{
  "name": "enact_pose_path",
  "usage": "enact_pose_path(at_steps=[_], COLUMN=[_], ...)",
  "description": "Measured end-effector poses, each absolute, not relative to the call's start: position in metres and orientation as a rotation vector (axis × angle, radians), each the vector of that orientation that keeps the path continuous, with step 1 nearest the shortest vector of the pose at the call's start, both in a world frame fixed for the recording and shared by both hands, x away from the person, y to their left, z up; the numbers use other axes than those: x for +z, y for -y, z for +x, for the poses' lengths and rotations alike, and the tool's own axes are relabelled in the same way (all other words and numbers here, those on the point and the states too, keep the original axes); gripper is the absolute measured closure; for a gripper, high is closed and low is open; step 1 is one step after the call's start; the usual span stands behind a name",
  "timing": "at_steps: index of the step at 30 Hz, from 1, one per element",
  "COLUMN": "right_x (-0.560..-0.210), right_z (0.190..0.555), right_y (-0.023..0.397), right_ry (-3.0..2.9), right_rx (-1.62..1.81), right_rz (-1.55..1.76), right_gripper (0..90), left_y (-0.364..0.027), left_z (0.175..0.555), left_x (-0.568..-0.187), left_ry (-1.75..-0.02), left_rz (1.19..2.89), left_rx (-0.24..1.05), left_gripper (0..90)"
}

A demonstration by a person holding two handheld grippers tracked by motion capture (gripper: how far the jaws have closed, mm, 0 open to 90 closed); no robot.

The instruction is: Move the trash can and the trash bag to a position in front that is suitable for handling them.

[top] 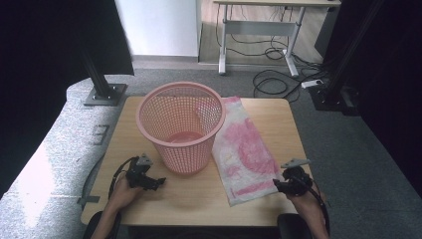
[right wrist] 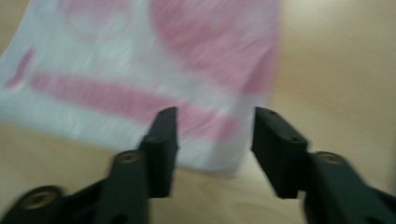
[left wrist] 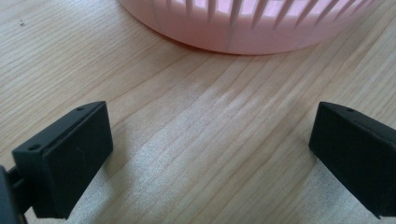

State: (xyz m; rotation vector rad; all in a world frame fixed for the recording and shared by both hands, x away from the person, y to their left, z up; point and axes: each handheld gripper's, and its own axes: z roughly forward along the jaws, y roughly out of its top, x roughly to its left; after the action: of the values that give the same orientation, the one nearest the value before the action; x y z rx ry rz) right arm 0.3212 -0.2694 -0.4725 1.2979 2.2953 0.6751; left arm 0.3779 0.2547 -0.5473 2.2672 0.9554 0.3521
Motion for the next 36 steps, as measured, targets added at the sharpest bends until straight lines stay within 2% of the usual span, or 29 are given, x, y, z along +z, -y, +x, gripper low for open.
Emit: enact_pose_path(at_steps=[4, 8, 10, 11, 12, 15, 16, 17, 19, 20, 22, 25, 30, 31, 32, 36], right_x=[-0.469, -0.505, -0.519, -0.524, -0.528, -0.529, -0.529, -0.529, -0.528, -0.524, -0.515, -0.494, -0.491, -0.491, -0.499, -0.52], right_z=[0.362, 0.41, 0.418, 0.419, 0.415, 0.396, 0.396, 0.368, 0.358, 0.33, 0.323, 0.346, 0.427, 0.427, 0.451, 0.481], right_y=[0.277, 0.278, 0.277, 0.276, 0.275, 0.267, 0.267, 0.25, 0.243, 0.225, 0.221, 0.233, 0.26, 0.26, 0.265, 0.266], right_ry=[-2.239, -2.299, -2.323, -2.338, -2.33, -2.337, -2.337, -2.399, -2.435, -2.541, -2.526, -2.375, -2.187, -2.187, -2.151, -2.163], right_rx=[0.722, 0.739, 0.709, 0.699, 0.713, 0.714, 0.714, 0.74, 0.749, 0.771, 0.771, 0.804, 0.754, 0.754, 0.751, 0.765], right_rz=[1.361, 1.497, 1.51, 1.507, 1.474, 1.402, 1.402, 1.339, 1.314, 1.229, 1.209, 1.262, 1.419, 1.419, 1.471, 1.506], right_gripper=[40.7, 53.5, 63.0, 70.3, 82.2, 88.9, 88.9, 89.0, 88.3, 72.7, 59.0, 48.5, 47.7, 47.7, 47.5, 49.1], left_y=[-0.254, -0.255, -0.255, -0.255, -0.256, -0.256, -0.256, -0.256, -0.256, -0.256, -0.255, -0.254, -0.254, -0.254, -0.254, -0.254], left_z=[0.378, 0.377, 0.376, 0.376, 0.375, 0.375, 0.375, 0.374, 0.374, 0.375, 0.375, 0.375, 0.376, 0.376, 0.376, 0.376], left_x=[-0.547, -0.547, -0.547, -0.547, -0.548, -0.547, -0.547, -0.547, -0.547, -0.547, -0.547, -0.547, -0.548, -0.548, -0.548, -0.548], left_ry=[-0.953, -0.953, -0.946, -0.946, -0.948, -0.945, -0.945, -0.945, -0.945, -0.943, -0.943, -0.93, -0.924, -0.924, -0.922, -0.925], left_rz=[2.269, 2.263, 2.269, 2.269, 2.266, 2.27, 2.27, 2.27, 2.27, 2.269, 2.27, 2.278, 2.269, 2.269, 2.269, 2.269], left_rx=[0.352, 0.349, 0.349, 0.349, 0.348, 0.346, 0.346, 0.347, 0.347, 0.347, 0.347, 0.343, 0.339, 0.339, 0.338, 0.337], left_gripper=[0.0, 0.0, 0.0, 0.0, 0.0, 0.0, 0.0, 0.0, 0.0, 0.0, 0.0, 0.0, 0.0, 0.0, 0.0, 0.0])
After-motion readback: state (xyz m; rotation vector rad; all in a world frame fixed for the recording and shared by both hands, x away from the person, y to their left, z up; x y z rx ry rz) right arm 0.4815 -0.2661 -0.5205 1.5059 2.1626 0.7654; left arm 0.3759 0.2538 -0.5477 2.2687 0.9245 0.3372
